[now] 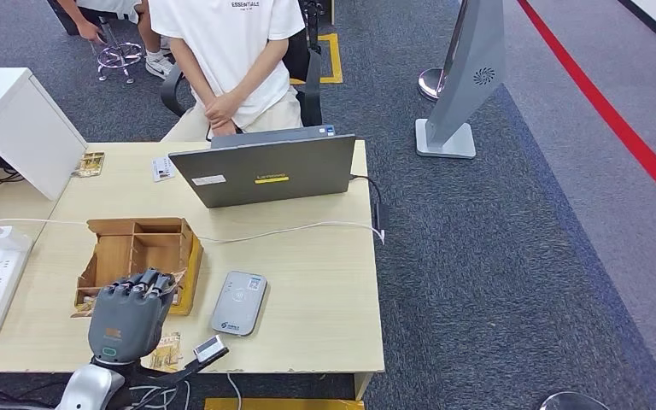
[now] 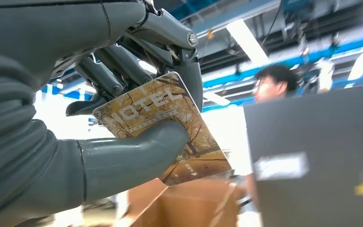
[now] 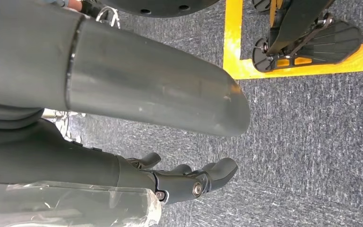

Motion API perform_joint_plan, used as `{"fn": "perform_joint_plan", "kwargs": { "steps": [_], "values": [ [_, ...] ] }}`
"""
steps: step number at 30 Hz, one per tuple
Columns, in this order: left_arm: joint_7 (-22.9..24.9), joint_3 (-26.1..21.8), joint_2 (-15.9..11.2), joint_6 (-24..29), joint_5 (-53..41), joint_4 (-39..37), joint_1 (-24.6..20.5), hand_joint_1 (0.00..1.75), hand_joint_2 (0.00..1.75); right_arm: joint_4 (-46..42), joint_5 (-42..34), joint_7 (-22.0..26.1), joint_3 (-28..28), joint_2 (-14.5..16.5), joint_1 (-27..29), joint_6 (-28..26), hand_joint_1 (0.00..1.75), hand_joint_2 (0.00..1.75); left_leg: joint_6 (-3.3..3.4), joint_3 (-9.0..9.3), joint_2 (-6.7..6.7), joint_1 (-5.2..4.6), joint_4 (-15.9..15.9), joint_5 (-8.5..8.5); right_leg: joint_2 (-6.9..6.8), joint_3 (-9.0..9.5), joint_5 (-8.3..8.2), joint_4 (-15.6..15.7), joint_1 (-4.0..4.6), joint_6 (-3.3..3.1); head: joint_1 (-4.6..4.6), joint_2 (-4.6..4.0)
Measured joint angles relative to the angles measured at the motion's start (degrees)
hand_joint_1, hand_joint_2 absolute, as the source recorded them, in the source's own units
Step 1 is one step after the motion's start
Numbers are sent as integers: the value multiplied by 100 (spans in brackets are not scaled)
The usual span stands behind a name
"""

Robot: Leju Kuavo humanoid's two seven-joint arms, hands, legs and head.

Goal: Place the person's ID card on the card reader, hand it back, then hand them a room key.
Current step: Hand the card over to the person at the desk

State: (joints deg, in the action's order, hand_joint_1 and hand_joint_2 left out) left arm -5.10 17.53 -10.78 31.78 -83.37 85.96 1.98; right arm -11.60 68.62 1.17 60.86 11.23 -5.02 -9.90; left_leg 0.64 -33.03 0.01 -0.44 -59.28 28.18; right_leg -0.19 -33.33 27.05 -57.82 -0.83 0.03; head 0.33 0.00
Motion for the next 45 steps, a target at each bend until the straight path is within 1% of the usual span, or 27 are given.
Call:
{"fn": "perform_joint_plan", "kwargs": {
  "steps": [3, 6, 9, 13, 15, 17, 19, 21, 24, 27, 30, 33, 35, 45],
  "values": [
    [55, 205, -21, -59, 6, 353, 6, 175, 175, 0, -7, -2, 30, 0, 2, -17, 0, 0, 0, 1, 1, -1, 0, 0, 3, -1, 0, 0, 0, 0, -1, 0],
    [35, 364, -76, -2, 88, 603, 0, 175, 175, 1, -45, -5, 76, 0, 2, -38, 0, 0, 0, 2, 2, -2, 0, 0, 2, -2, 0, 0, 1, 0, -2, 0],
    [36, 630, -149, -20, 205, 971, -85, 175, 175, 1, -115, -6, 116, 0, 2, -62, 0, 0, -1, 2, 1, -1, 0, -1, 0, -3, 0, 0, 4, 0, -2, 0],
    [230, 988, -297, -161, 332, 1550, -386, 175, 175, 2, -144, -4, 178, 0, 4, -64, 0, 0, -1, 3, 1, 0, 0, -1, 1, -2, -2, -1, 4, -3, -2, 0],
    [390, 1046, -345, -183, 324, 1714, -627, 175, 175, 2, -96, -7, 193, 0, 7, -45, 0, 0, 2, 3, 0, 0, 0, -5, -2, -2, -3, 0, 4, -2, -2, 0],
    [608, 1008, -362, -182, 184, 1727, -990, 175, 175, 2, 28, -7, 185, 0, 2, 16, 0, 0, 6, 1, -6, 0, 0, -11, -12, 0, -5, 0, 4, -2, -1, 0],
    [739, 844, -366, -80, -30, 1468, -1463, 175, 175, 2, 184, 8, 141, 0, -9, 107, 0, 0, 6, -1, -14, 0, 0, -20, -21, 2, -10, -1, 4, -7, 1, 0],
    [740, 547, -375, 138, -185, 921, -1977, 175, 175, 2, 304, 35, 69, 0, -20, 183, 0, 0, -1, 0, -14, 0, 0, -28, -20, 2, -19, -3, 4, -13, -2, 0],
    [606, 81, -431, 461, -305, -208, -2768, 175, 175, 2, 407, 74, -26, 0, -28, 266, 0, 0, -4, 0, -9, 2, 0, -43, -16, -2, -31, -5, 7, -16, -7, 0],
    [413, -366, -542, 664, -381, -1605, -3556, 175, 175, 2, 447, 79, -91, 0, -42, 321, 0, 0, -10, -3, 4, 3, 1, -53, -2, -11, -43, -9, 8, -26, -5, 0],
    [361, -660, -608, 735, -410, -2571, -4062, 175, 175, 2, 449, 75, -105, 0, -31, 341, 0, 0, -12, -4, 11, 7, 1, -55, 8, -16, -47, -11, 10, -29, -11, 0],
    [362, -778, -614, 752, -449, -3132, -4290, 175, 175, 2, 449, 75, -122, 0, -33, 347, 0, 0, -12, -8, 10, 7, 1, -55, 8, -17, -47, -10, 9, -28, -10, 0],
    [365, -810, -614, 754, -465, -3346, -4359, 175, 175, 2, 449, 76, -141, 0, -33, 347, 0, 0, -11, -13, 10, 7, 1, -54, 8, -20, -46, -9, 9, -28, -10, 0],
    [503, -856, -609, 754, -597, -3920, -4492, 175, 175, 2, 415, -3, -169, 0, -33, 348, 0, 0, -10, -22, 10, 5, 0, -54, 9, -30, -48, -5, 8, -25, -9, 0]
  ]
}}
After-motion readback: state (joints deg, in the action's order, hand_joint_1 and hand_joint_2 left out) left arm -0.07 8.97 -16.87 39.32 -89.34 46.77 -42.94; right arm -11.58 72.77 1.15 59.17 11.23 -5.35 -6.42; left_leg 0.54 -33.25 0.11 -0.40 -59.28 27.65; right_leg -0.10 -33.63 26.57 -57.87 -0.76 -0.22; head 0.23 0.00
